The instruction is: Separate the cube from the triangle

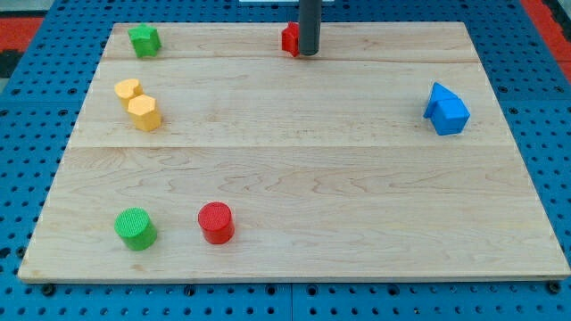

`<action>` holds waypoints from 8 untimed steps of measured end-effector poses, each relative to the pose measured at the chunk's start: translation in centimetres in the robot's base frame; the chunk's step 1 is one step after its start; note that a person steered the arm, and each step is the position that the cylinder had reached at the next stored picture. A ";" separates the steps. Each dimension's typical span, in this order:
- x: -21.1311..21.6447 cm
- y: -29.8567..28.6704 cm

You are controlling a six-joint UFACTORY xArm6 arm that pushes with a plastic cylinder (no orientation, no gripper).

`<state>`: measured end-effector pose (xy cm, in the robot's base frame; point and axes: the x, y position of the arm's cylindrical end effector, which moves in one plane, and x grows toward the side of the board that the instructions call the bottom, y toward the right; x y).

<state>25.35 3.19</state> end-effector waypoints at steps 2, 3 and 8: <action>4.9 7.2; 4.8 19.5; 7.9 8.3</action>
<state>33.28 11.49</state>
